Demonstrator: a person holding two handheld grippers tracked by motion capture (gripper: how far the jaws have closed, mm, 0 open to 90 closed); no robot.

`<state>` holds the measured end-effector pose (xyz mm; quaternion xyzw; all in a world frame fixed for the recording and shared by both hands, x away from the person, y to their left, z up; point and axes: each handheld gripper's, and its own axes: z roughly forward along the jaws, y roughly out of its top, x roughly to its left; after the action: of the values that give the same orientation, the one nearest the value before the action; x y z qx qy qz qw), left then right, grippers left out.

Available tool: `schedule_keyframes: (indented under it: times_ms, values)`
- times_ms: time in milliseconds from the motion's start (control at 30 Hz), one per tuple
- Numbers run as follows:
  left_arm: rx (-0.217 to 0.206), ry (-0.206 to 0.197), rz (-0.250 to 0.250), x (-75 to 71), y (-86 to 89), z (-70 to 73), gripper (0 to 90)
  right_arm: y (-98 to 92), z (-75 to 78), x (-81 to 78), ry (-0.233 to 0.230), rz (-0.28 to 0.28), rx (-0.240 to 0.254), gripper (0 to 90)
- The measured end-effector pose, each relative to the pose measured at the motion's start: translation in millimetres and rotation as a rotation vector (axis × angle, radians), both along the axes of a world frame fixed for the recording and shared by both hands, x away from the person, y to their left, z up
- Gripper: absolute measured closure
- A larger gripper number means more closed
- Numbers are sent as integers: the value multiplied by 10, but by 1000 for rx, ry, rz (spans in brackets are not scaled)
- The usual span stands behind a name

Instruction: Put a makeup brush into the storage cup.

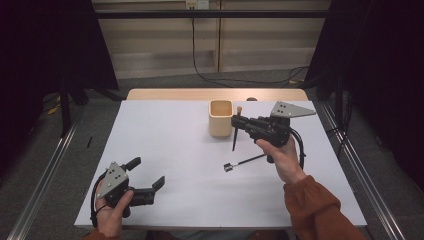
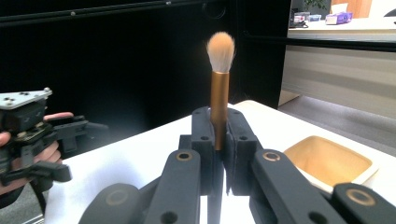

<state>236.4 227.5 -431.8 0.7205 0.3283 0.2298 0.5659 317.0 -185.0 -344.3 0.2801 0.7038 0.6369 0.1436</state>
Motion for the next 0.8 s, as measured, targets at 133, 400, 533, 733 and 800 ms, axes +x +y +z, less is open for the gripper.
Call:
schedule_keyframes:
  times_ms: [133, 400, 533, 733, 800]
  values:
    - [-6, 2, 17, 8, 22, -11, 16, -7, 34, 85, 1, -9, 3, 839]
    - [-13, 1, 20, 10, 38, -25, 18, 14, 129, 257, -8, -37, -26, 839]
    - [-3, 0, 28, 14, 51, -25, 18, 29, 180, 351, -9, -42, -57, 839]
    - [4, -3, 17, -1, 18, -17, 17, 68, 259, 456, -17, -49, -37, 839]
    - [5, -5, 5, 3, 14, -12, 14, 72, 287, 495, -18, -57, -35, 839]
